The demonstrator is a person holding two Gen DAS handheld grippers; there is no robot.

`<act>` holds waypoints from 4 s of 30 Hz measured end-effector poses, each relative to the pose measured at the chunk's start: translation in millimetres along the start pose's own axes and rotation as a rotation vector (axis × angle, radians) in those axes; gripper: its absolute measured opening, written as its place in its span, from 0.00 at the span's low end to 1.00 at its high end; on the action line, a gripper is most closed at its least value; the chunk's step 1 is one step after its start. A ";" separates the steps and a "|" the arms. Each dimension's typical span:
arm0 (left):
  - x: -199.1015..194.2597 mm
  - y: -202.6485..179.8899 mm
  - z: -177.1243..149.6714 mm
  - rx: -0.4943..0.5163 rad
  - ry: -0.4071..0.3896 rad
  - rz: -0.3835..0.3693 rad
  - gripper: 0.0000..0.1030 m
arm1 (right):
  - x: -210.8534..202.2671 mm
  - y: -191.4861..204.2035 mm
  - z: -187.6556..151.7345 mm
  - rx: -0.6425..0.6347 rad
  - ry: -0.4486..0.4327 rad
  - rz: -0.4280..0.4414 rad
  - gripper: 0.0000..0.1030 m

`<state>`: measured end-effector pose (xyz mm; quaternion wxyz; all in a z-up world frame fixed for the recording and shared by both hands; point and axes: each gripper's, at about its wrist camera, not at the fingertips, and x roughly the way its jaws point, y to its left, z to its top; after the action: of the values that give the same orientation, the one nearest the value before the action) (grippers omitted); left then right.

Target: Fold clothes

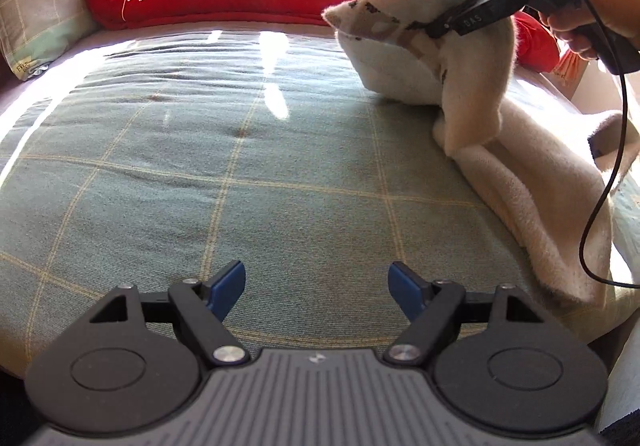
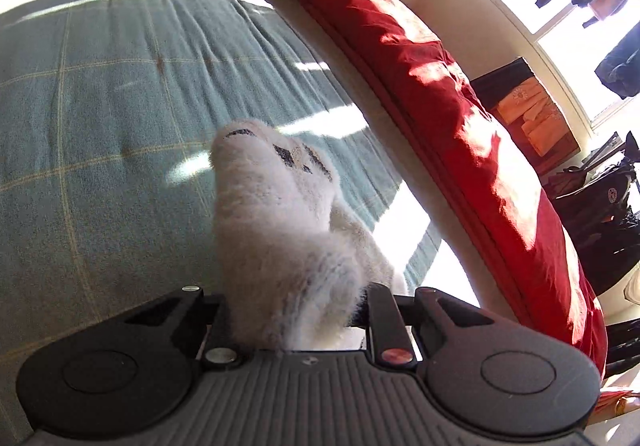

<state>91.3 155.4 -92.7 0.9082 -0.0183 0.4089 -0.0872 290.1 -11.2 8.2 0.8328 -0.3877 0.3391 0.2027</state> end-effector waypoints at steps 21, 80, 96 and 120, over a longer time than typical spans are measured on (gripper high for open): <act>-8.1 -105.1 32.3 0.230 -0.028 -0.066 0.77 | -93.9 -155.7 -196.1 0.351 0.094 -0.283 0.20; 3.2 -215.7 26.8 0.457 0.079 -0.208 0.77 | -98.7 -124.4 -263.8 0.435 0.038 0.181 0.66; 27.0 -167.7 23.3 0.319 0.091 -0.212 0.77 | -26.9 -73.1 -218.0 0.229 0.239 0.547 0.70; 0.2 -220.3 17.5 0.464 0.064 -0.215 0.77 | -130.1 -63.0 -311.1 -0.138 0.420 0.262 0.21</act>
<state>72.9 -62.1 -58.2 0.8603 0.1499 0.4022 -0.2750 111.7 -303.4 -11.8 0.6824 -0.4299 0.5373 0.2465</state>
